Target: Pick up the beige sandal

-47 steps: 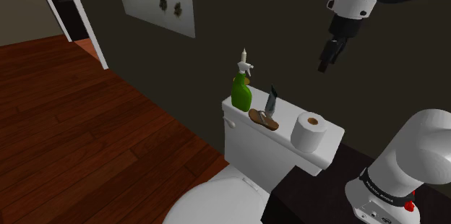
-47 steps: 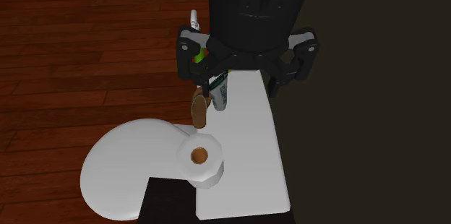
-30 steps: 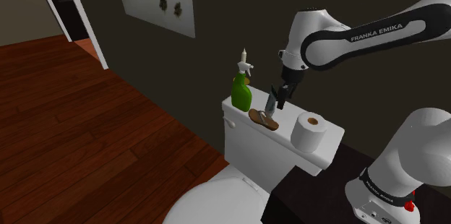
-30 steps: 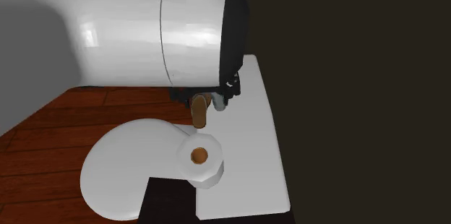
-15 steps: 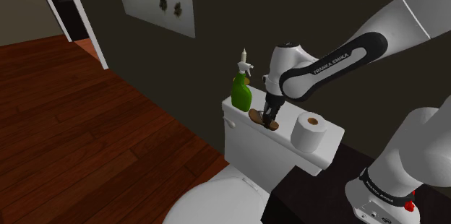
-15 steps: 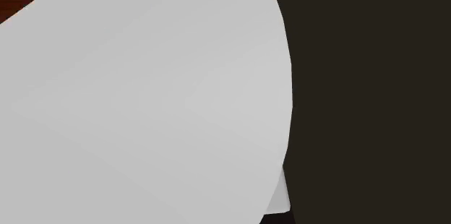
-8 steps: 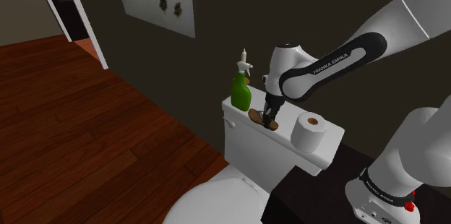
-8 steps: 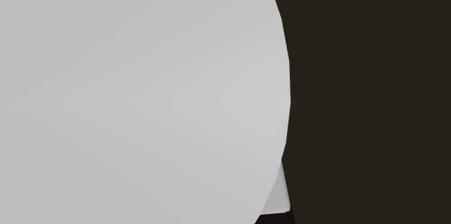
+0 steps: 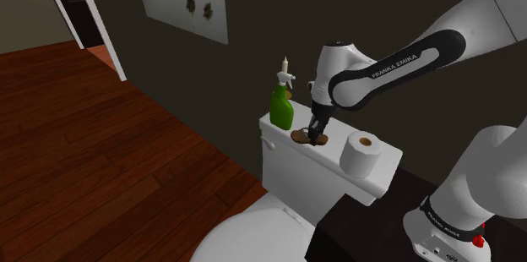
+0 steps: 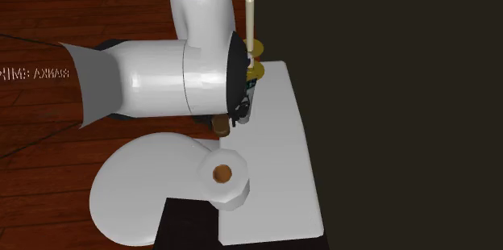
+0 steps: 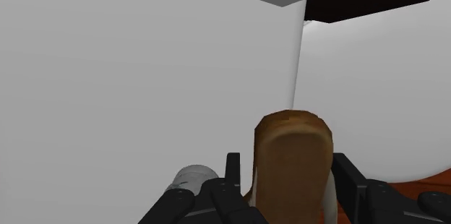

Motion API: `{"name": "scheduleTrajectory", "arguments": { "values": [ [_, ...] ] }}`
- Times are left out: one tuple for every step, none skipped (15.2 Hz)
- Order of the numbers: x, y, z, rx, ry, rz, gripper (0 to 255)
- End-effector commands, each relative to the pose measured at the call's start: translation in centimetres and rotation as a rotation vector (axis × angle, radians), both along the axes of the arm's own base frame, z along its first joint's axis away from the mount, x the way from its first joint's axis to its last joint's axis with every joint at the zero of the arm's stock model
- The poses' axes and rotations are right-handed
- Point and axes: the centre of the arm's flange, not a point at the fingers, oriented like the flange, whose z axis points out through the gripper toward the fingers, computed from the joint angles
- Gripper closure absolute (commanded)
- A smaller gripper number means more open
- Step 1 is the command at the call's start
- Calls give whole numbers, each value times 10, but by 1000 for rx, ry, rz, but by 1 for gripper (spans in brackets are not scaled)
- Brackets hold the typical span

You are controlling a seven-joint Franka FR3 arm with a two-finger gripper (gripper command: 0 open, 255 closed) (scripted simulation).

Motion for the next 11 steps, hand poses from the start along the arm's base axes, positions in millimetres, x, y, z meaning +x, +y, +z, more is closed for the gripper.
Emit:
{"name": "scheduleTrajectory", "arguments": {
  "values": [
    [0, -1, 11, 0, 0, 0, 255],
    [0, -1, 16, 0, 0, 0, 255],
    [0, -1, 21, 0, 0, 0, 255],
    [0, -1, 27, 0, 0, 0, 255],
    [0, -1, 32, 0, 0, 0, 255],
    [0, -1, 37, 0, 0, 0, 255],
    [0, -1, 42, 0, 0, 0, 255],
    [0, -1, 48, 0, 0, 0, 255],
    [0, -1, 53, 0, 0, 0, 255],
    [0, -1, 54, 0, 0, 0, 255],
    [0, -1, 54, 0, 0, 0, 255]
  ]
}}
